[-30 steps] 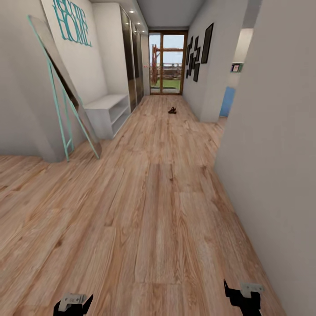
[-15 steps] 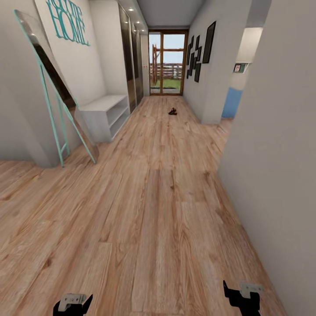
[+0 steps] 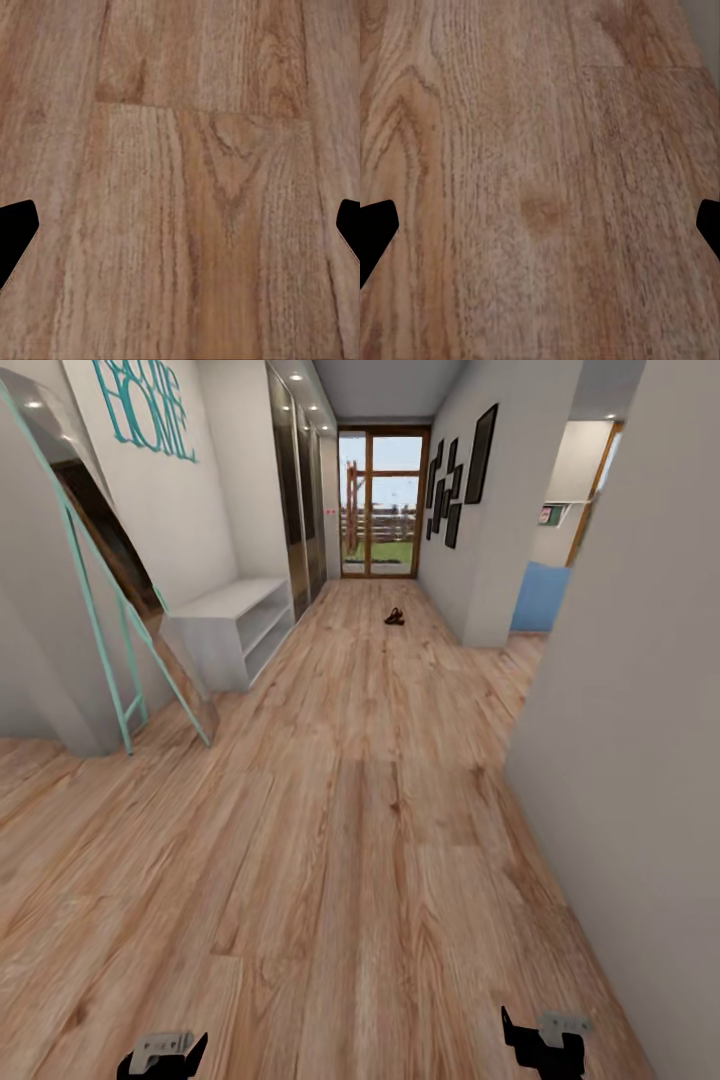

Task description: Pick up the two gym shoes and the two sandals from the corridor floor and place them onto the hallstand (shoe rack) in the corridor, making sure they are on the rack and not on the floor. Arrange them so the two gym shoes are next to each other and the two sandals are next to each other.

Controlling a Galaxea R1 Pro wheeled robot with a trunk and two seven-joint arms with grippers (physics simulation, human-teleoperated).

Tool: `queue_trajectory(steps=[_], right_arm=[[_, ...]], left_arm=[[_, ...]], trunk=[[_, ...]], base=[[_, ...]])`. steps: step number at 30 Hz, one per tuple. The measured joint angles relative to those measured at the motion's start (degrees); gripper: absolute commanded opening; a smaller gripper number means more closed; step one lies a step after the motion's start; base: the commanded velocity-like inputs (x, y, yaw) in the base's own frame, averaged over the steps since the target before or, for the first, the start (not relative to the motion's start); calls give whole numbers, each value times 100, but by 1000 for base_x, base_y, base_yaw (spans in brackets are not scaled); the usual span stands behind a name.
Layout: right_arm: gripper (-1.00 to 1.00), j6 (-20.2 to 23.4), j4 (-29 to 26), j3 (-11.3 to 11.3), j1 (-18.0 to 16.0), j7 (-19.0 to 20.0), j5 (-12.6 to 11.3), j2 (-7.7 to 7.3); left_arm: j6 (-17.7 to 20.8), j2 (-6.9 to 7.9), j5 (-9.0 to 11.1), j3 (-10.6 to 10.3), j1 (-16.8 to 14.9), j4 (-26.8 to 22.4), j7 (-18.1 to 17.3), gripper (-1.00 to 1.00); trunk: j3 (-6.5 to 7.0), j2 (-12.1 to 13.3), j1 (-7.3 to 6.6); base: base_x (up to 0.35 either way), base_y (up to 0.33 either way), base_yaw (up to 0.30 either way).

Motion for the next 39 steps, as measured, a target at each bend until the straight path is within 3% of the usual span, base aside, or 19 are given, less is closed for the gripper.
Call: queue_trajectory(steps=[9, 39], right_arm=[[100, 0, 1, -2, 3, 0, 1, 7], [100, 0, 5, 2, 8, 0, 2, 7]], left_arm=[[-3, 0, 14, 0, 0, 27, 12, 100], [1, 2, 28, 0, 0, 60, 12, 100]], trunk=[[18, 0, 0], [272, 0, 0]], base=[[339, 0, 0], [339, 0, 0]])
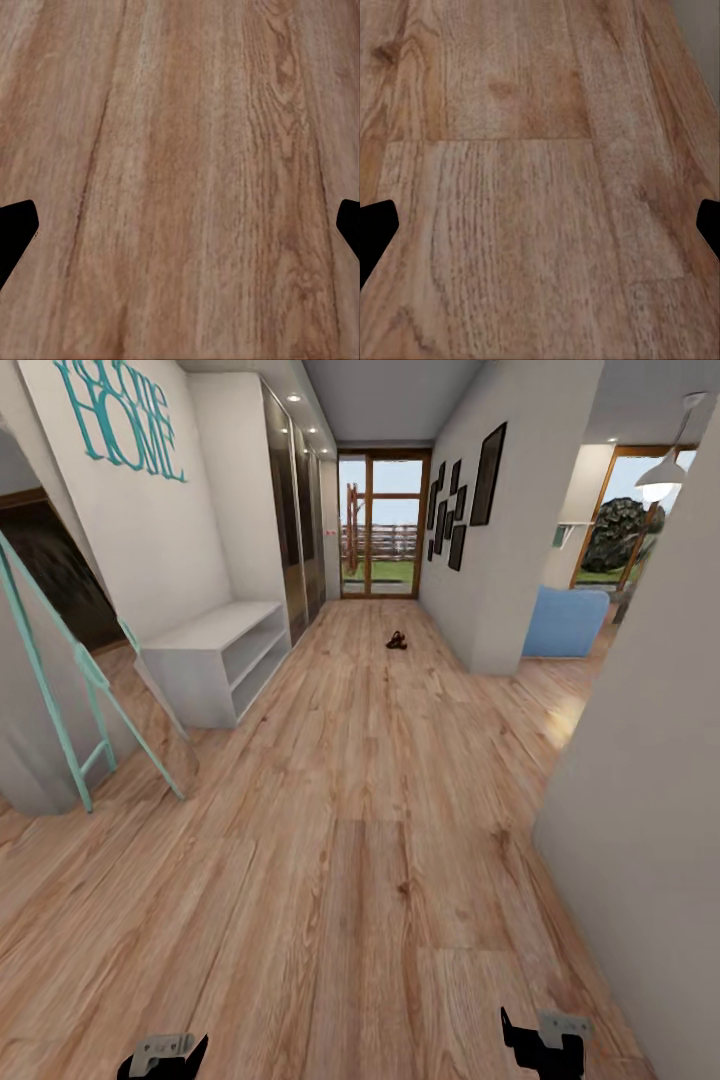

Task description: Pick up the two gym shoes and the two sandals from the corridor floor and place them onto the hallstand (shoe rack) in the corridor, making sure they are on the rack and not on the floor. Arrange them so the two gym shoes are next to each other and the two sandals are next to each other.

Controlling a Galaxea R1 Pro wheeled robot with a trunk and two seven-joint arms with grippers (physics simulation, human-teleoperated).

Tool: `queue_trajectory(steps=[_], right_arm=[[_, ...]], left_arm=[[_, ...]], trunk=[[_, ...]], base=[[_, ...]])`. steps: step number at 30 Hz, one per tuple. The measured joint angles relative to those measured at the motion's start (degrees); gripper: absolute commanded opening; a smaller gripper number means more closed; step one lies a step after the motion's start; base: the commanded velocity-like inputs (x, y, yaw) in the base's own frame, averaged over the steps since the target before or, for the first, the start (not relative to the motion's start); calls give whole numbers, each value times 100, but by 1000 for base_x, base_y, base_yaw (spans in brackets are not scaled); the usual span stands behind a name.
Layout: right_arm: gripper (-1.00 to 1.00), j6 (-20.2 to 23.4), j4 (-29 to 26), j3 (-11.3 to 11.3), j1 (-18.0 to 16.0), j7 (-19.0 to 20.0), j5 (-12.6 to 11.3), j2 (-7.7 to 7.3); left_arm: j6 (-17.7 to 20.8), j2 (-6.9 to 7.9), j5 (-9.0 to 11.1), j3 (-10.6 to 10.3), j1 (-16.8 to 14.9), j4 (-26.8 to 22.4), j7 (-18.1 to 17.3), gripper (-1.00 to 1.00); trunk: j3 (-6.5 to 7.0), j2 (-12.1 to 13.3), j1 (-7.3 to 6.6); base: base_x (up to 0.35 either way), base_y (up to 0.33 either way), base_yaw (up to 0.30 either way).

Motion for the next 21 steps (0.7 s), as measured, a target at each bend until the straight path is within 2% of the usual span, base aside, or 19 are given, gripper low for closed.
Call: queue_trajectory(steps=[9, 21], right_arm=[[100, 0, 0, 0, 3, 0, 0, 0], [100, 0, -2, 1, 3, 0, 0, 0]], left_arm=[[2, 0, -2, 0, 0, 0, 0, 100], [-1, 0, 0, 0, 0, 0, 0, 100]], trunk=[[58, 0, 0], [66, 0, 0]], base=[[339, 0, 0], [339, 0, 0]])
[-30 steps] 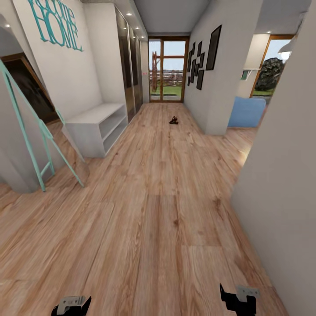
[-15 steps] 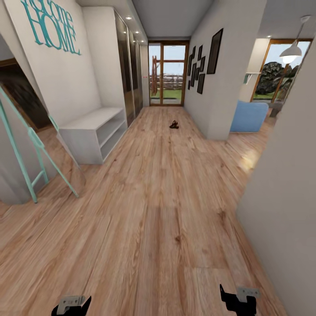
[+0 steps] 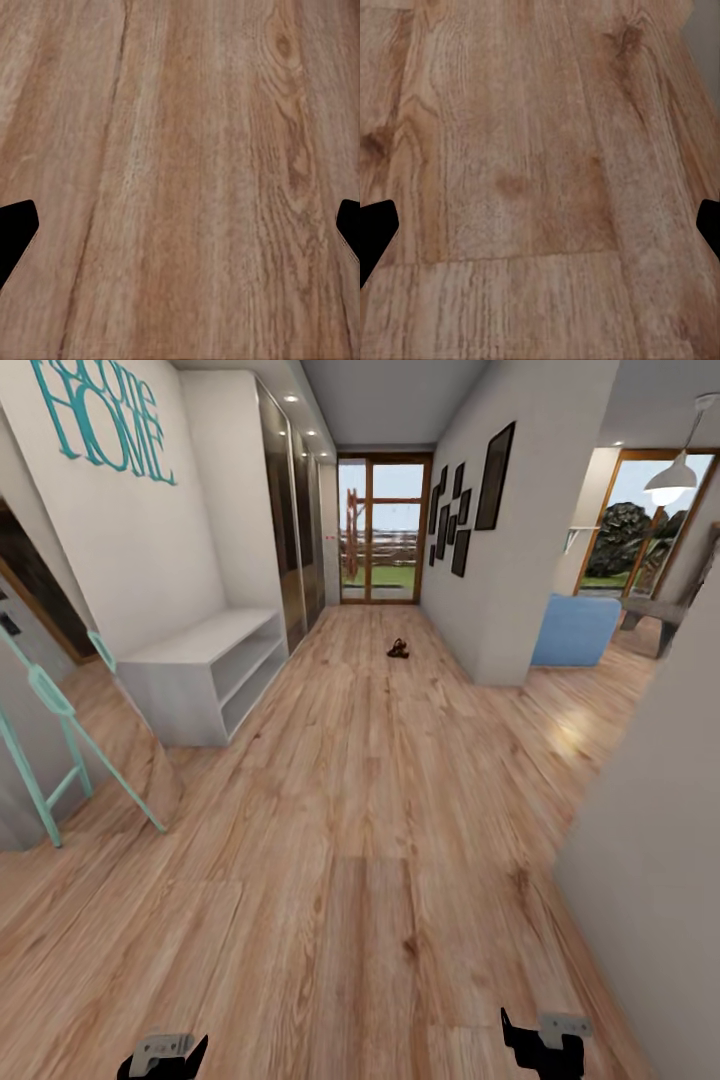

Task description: Pick up the two gym shoes and the two sandals from the corridor floor and place them onto the hallstand (shoe rack) in the corridor, making sure they are on the rack and not on the floor. Arrange them so the two gym shoes are next to each other and the two sandals are next to each other.

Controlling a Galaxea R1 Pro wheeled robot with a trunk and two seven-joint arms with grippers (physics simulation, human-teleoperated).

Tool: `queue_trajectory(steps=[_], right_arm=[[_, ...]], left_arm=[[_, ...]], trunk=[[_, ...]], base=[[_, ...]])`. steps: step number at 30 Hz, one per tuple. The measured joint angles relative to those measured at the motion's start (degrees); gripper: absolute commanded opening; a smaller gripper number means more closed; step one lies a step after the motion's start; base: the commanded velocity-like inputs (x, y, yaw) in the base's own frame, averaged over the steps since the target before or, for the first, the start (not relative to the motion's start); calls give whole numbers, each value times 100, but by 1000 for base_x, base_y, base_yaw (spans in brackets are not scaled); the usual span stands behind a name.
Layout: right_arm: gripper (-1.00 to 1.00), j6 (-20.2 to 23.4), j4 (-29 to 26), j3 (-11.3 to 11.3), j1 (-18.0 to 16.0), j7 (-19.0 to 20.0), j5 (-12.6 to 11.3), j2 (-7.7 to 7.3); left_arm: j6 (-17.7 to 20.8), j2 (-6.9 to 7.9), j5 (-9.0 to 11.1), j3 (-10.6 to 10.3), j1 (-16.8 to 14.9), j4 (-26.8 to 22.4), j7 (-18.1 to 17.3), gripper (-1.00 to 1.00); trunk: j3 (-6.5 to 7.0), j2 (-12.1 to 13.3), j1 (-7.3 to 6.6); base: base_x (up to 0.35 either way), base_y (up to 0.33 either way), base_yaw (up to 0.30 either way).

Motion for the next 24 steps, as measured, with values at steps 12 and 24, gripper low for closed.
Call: queue_trajectory(steps=[12, 24], right_arm=[[100, 0, -1, 1, 0, 0, 0, 0], [100, 0, 1, 1, 0, 0, 0, 0]], left_arm=[[-3, 0, 0, 0, 0, 0, 0, 100], [-1, 0, -1, 0, 0, 0, 1, 100]], trunk=[[0, 0, 0], [0, 0, 0]], base=[[339, 0, 0], [339, 0, 0]])
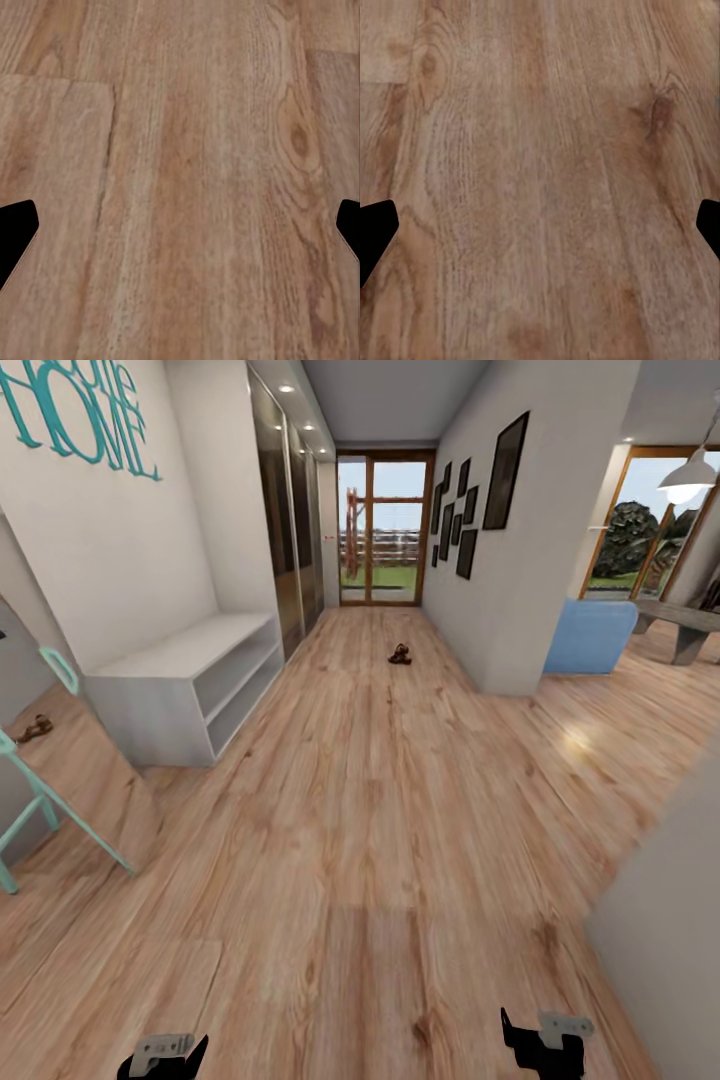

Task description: Pick up the two gym shoes and the two sandals from the corridor floor and place them onto the hallstand (shoe rack) in the corridor, making sure they are on the rack and not on the floor. Arrange them so the two gym shoes are next to each other and the two sandals are next to each other.

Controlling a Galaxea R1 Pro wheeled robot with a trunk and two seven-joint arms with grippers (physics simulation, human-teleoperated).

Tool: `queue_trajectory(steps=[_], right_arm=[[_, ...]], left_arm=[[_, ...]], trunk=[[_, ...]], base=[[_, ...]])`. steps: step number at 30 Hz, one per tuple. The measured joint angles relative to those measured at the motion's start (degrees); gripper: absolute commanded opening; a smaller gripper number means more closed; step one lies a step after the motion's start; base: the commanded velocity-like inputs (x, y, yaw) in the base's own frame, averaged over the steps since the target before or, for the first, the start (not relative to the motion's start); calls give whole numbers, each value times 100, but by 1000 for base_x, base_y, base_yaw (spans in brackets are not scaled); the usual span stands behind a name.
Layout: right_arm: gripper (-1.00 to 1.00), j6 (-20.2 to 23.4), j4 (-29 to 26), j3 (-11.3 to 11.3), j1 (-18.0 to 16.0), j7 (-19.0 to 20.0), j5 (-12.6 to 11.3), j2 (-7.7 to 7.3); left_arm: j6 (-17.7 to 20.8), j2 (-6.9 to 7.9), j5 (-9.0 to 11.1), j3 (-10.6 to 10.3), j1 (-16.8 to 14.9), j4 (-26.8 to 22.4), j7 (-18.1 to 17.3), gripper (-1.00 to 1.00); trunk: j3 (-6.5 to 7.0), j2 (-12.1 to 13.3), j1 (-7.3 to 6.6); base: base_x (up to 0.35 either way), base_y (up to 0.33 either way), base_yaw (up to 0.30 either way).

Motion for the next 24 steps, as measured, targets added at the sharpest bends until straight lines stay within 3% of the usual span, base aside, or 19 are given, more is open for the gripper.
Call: queue_trajectory(steps=[24], right_arm=[[100, 0, -8, -7, 0, 0, -8, 0]], left_arm=[[0, 0, 1, 0, 0, 4, 3, 100]], trunk=[[0, 0, 0]], base=[[339, 0, -65]])
